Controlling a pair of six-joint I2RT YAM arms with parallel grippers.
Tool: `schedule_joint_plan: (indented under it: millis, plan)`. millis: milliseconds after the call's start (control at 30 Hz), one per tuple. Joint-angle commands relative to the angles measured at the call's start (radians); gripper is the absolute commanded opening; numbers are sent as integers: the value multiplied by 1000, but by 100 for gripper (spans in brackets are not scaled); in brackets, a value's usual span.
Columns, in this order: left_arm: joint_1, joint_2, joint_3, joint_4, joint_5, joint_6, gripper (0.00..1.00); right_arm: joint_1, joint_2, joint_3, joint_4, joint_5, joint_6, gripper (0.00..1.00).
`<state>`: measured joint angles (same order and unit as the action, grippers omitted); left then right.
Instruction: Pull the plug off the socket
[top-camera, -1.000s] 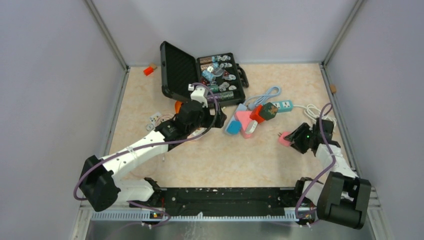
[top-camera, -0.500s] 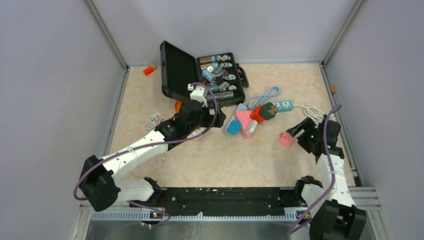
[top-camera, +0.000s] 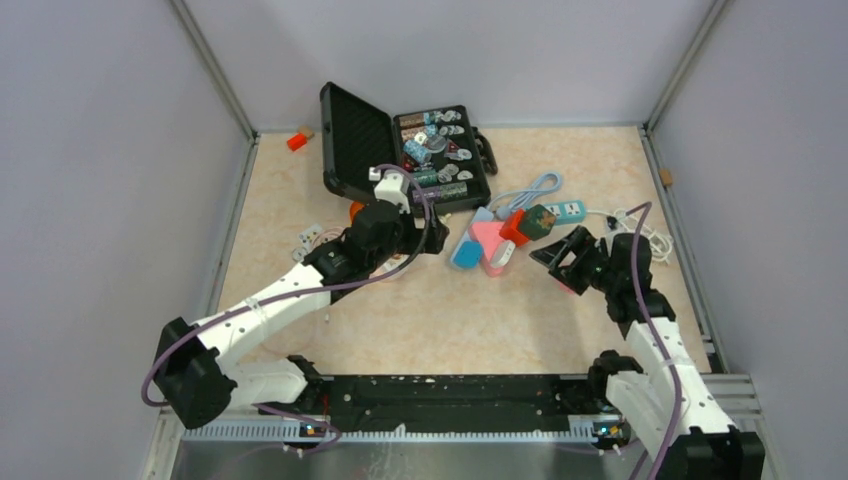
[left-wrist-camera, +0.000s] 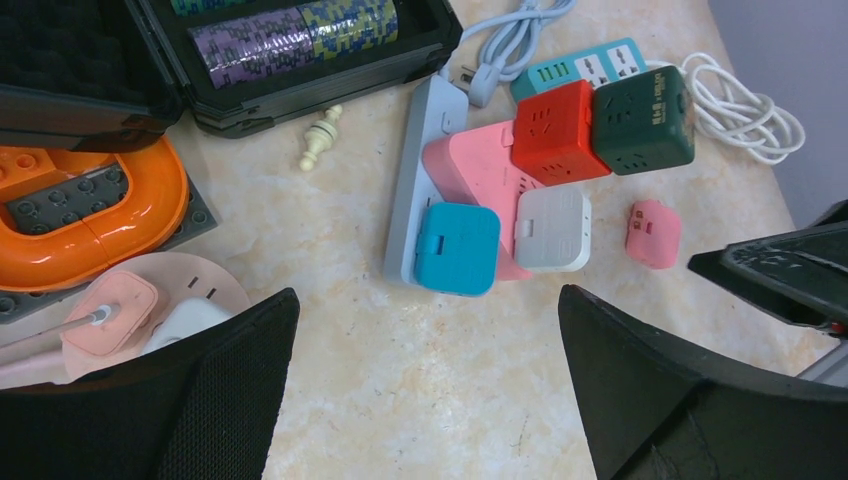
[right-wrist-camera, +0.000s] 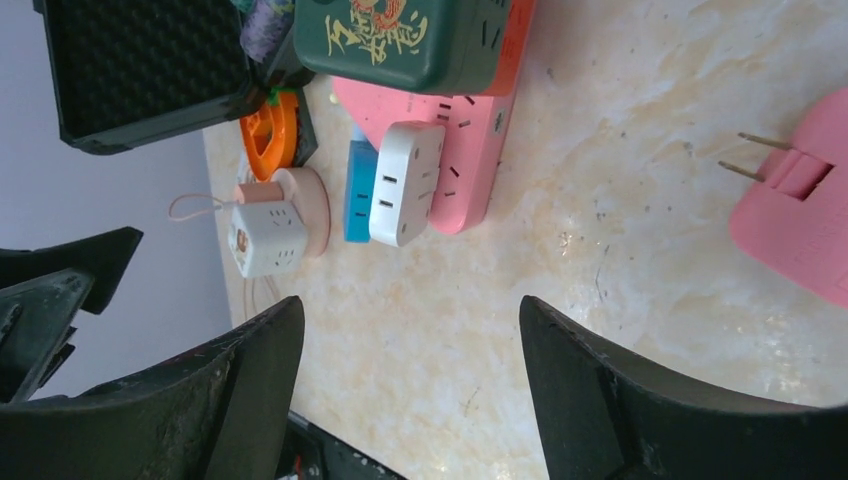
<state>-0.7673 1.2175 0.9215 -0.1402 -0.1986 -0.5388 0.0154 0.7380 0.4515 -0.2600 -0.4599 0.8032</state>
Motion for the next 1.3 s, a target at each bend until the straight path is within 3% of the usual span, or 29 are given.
schedule_joint_plan:
  millis: [0,200,533,667,800,933,1267]
  plan:
    - [3,-59,2,21,42,4,99,95,48,56,55,120,60,76]
    - [3,-48,-11,44,66,11,99,283,203,159,35,399,94,69]
    - [3,-8,-14,75,99,-1,99,446,481,285,81,531,134,59]
    - [3,17,-10,65,99,-38,99,465,542,307,74,528,128,42]
    - [3,51,-1,65,113,-59,99,465,551,314,39,547,109,21]
    - [3,108,36,62,159,-55,99,465,515,324,-28,577,76,8]
    - [3,371,232,-29,333,-91,99,463,412,294,-149,530,-24,4]
